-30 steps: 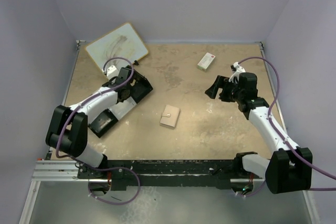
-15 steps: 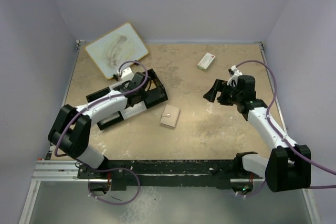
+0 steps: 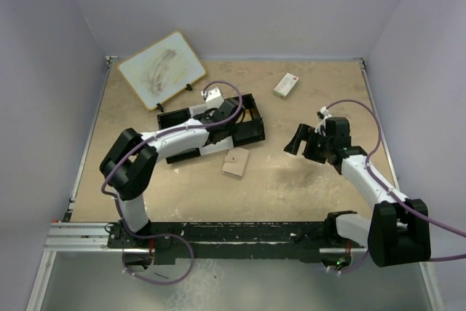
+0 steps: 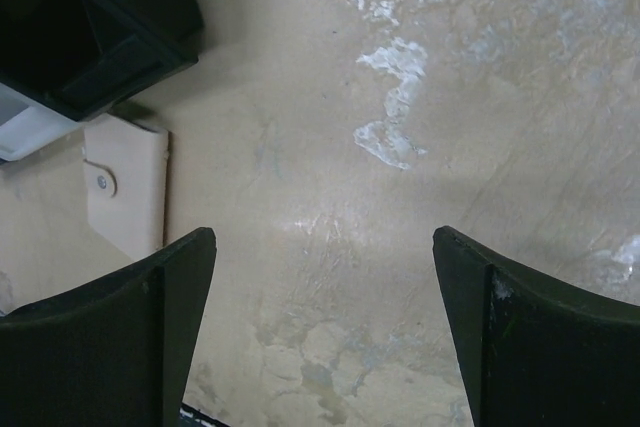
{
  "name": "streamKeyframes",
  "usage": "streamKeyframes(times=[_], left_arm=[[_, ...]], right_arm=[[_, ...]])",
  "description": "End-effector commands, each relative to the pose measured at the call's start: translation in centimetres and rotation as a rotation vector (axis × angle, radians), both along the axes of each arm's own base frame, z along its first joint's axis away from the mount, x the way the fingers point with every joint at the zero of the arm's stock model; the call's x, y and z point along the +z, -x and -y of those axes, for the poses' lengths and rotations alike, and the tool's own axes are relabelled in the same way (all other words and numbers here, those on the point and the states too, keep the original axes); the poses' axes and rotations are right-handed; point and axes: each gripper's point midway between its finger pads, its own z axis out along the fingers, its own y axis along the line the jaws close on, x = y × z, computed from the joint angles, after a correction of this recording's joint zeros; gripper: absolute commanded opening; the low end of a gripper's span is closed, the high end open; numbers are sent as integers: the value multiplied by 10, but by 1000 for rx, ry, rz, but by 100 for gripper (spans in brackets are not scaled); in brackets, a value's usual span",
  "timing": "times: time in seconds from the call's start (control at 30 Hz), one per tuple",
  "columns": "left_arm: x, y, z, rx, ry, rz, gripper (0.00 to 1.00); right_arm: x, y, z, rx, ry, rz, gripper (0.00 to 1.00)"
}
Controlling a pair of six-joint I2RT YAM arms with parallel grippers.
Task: Take the credit cards out of the card holder
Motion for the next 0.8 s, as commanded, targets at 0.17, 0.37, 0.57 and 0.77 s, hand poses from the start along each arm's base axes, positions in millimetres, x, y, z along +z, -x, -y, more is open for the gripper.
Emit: streamKeyframes(times=[0.17, 0.37, 0.57, 0.77], left_arm=[[17, -10, 82, -110, 131, 49, 22], [19, -3, 95, -114, 133, 57, 23], [20, 8, 103, -134, 119, 60, 26], [28, 10, 99, -135, 105, 86, 46]], right_arm=[[1, 8, 18, -151, 25, -16, 93], [7, 10, 25, -210, 27, 12, 93], [8, 11, 25, -219, 25, 11, 93], [11, 12, 17, -155, 5, 22, 93]])
